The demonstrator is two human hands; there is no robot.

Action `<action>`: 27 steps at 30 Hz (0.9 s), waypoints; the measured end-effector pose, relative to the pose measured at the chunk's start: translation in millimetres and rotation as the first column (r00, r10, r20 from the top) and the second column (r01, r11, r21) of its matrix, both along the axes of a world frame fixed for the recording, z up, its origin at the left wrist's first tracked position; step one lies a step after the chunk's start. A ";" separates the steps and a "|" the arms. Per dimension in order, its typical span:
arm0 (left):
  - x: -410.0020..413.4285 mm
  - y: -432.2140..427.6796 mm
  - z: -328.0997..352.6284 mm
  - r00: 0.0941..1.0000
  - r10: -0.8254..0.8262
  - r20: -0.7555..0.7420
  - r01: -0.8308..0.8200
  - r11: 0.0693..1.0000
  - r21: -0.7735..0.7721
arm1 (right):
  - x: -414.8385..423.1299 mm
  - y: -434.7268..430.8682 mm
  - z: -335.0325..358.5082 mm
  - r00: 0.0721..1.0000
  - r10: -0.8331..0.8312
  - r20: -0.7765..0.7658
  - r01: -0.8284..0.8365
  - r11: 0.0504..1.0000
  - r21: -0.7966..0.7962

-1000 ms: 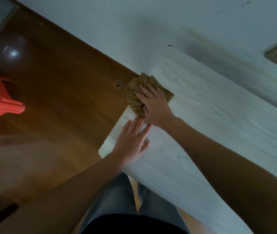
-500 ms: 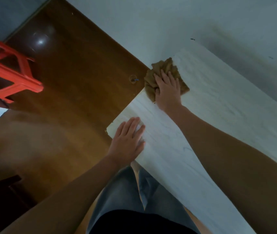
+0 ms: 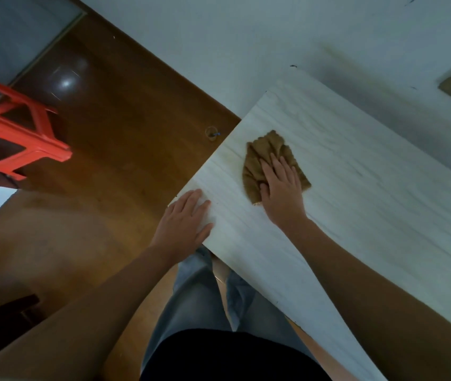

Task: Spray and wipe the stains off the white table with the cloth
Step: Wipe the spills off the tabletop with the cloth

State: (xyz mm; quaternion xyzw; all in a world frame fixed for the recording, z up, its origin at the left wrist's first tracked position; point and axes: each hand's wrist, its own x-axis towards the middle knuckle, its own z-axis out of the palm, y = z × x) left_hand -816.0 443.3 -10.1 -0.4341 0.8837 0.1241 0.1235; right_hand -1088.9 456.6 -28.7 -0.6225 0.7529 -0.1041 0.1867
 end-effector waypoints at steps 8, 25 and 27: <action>-20.1 10.0 -2.6 0.993 0.106 -0.061 -0.109 0.993 -0.052 | 6.5 112.9 15.7 0.998 -0.050 0.026 0.047 0.993 0.107; -46.1 -14.5 -11.8 0.985 -0.118 -0.127 0.117 0.993 -0.016 | 15.1 130.0 34.9 0.868 -0.482 0.117 0.457 0.869 0.192; -45.5 -15.4 -12.4 0.984 -0.117 -0.136 0.116 0.993 -0.009 | 23.0 115.5 31.3 0.909 -0.404 0.106 0.386 0.909 0.154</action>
